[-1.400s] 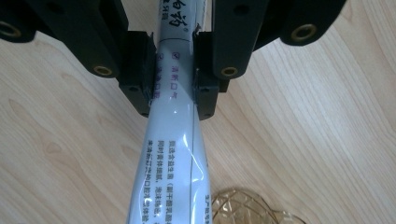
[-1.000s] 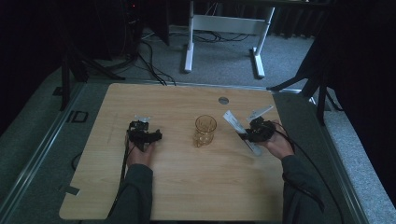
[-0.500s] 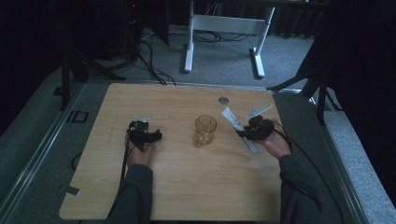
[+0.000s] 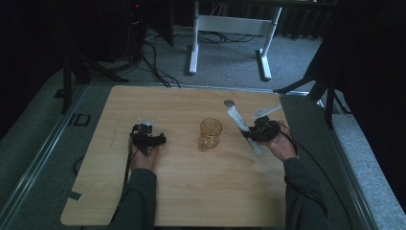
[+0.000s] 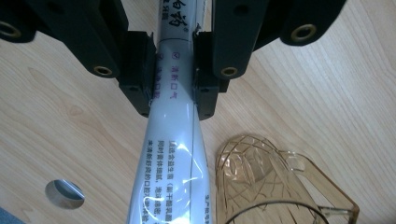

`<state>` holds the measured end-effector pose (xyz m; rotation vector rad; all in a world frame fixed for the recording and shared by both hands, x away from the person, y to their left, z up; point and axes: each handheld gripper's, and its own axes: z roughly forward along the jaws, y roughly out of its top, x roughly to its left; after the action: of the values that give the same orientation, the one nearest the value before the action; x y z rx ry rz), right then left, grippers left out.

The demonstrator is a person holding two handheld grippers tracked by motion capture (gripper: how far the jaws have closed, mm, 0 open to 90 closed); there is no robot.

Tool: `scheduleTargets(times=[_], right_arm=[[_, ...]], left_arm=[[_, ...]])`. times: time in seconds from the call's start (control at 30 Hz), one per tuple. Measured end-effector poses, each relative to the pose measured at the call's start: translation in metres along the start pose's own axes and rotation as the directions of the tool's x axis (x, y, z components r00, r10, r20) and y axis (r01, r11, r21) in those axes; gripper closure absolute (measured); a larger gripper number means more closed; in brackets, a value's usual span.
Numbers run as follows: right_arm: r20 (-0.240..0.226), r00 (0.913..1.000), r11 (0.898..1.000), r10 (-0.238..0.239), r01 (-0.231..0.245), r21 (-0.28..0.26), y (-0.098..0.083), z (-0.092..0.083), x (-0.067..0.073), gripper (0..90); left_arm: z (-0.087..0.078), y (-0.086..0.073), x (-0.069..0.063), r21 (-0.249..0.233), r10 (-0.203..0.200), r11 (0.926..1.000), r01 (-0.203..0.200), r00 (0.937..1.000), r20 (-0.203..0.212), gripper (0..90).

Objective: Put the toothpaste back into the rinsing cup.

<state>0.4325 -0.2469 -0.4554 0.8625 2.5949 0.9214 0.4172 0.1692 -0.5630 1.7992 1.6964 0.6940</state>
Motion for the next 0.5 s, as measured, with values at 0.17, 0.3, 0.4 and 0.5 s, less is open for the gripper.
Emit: scheduleTargets(times=[0.17, 0.3, 0.4, 0.5], right_arm=[[0.014, 0.9999, 1.0, 0.006, -0.006, -0.02, 0.003, 0.0, 0.001, 73.5], [0.024, 0.9996, 0.999, 0.012, -0.011, -0.042, 0.007, 0.001, 0.003, 73.5], [0.026, 0.9996, 0.998, 0.012, -0.011, -0.056, 0.01, 0.002, 0.004, 73.5], [0.031, 0.9994, 0.998, 0.017, -0.015, -0.065, 0.013, 0.002, 0.006, 73.5]], left_arm=[[0.0, 0.0, 0.0, 0.0, 0.0, 1.0, 0.0, 1.0, 0.0, 15.1], [0.0, 0.0, 0.0, -0.001, -0.001, 1.0, 0.001, 1.0, 0.0, 15.1], [0.0, 0.0, 0.0, -0.002, -0.003, 1.0, 0.003, 1.0, 0.0, 15.1], [0.0, 0.0, 0.0, -0.001, -0.001, 1.0, 0.001, 1.0, 0.0, 15.1]])
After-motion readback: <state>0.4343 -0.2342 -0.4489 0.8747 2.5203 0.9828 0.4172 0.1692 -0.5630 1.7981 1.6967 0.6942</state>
